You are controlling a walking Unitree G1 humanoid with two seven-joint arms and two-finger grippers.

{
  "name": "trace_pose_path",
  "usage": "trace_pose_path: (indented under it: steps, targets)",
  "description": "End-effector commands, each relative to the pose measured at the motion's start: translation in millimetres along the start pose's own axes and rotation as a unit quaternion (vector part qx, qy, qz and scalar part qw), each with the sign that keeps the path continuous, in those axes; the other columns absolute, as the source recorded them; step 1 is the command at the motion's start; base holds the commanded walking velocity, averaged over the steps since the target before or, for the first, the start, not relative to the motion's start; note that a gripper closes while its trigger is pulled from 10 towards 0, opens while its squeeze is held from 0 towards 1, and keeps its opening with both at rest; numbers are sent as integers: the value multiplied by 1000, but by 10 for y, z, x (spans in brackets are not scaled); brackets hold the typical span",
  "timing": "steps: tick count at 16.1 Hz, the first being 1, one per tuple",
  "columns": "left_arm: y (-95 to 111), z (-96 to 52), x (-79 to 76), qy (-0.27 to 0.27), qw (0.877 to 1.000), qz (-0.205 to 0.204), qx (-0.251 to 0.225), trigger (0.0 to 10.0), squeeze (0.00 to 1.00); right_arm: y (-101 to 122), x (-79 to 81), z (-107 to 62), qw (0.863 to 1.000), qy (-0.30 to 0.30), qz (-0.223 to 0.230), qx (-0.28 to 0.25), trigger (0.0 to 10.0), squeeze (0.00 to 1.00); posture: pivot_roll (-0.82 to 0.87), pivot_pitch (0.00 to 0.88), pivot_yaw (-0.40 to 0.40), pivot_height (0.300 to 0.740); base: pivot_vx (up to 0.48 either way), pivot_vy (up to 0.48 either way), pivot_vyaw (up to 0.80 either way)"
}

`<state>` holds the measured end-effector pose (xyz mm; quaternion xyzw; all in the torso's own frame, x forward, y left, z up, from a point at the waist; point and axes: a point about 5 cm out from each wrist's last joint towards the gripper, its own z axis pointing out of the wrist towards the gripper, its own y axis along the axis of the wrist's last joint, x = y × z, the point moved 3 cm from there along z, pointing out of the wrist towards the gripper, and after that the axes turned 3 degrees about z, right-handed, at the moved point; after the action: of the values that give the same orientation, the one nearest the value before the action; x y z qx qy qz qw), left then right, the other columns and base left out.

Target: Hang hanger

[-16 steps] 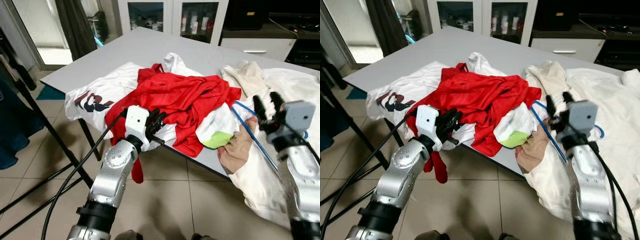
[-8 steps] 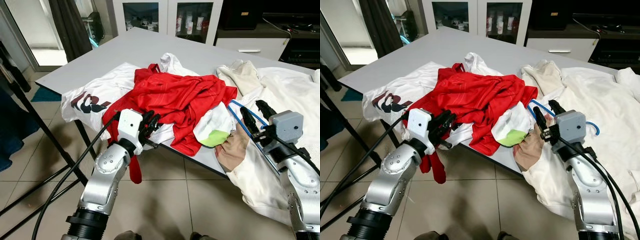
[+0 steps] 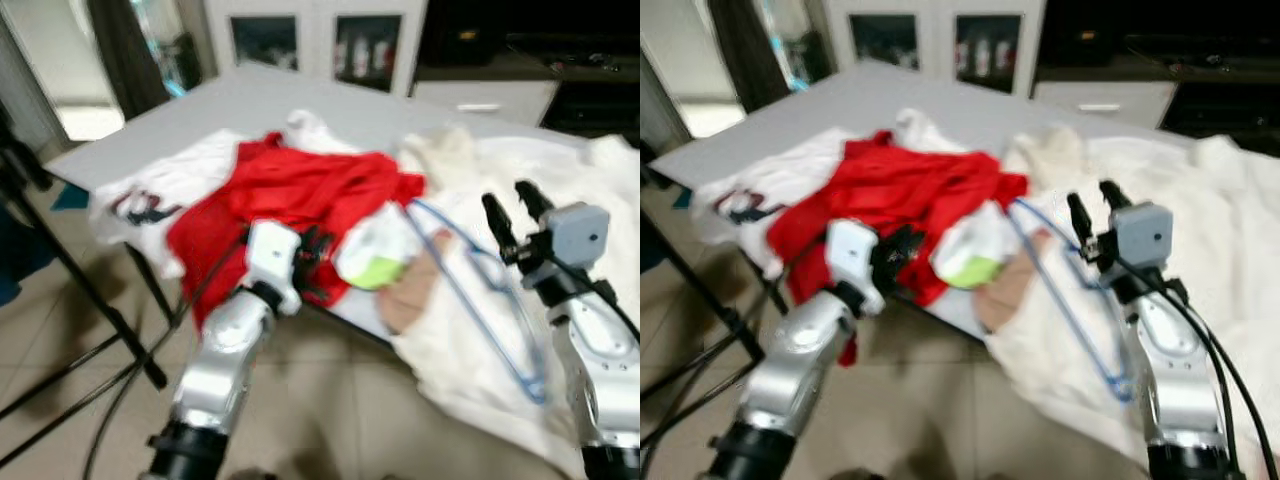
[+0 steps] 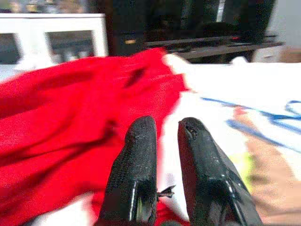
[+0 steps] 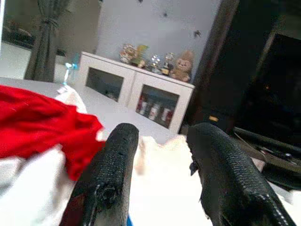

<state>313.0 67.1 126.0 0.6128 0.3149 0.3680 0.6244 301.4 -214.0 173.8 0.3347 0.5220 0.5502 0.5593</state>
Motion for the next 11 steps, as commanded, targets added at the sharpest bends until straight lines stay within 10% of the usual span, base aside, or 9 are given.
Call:
trace_pose_path:
  steps: [1, 11]
  targets:
    - [3, -32, 81, 12, 1000, 10, 4, 10000, 0, 7, 20, 11, 1000, 2, 1, -1, 10000, 0, 50, 10, 16, 740, 0, -465, 0]
    - [-6, -40, 105, 19, 1000, 1, 6, 10000, 0, -60, 115, 69, 999, 31, -2, 22, 10000, 0, 56, 10, 20, 740, 0, -28, 0]
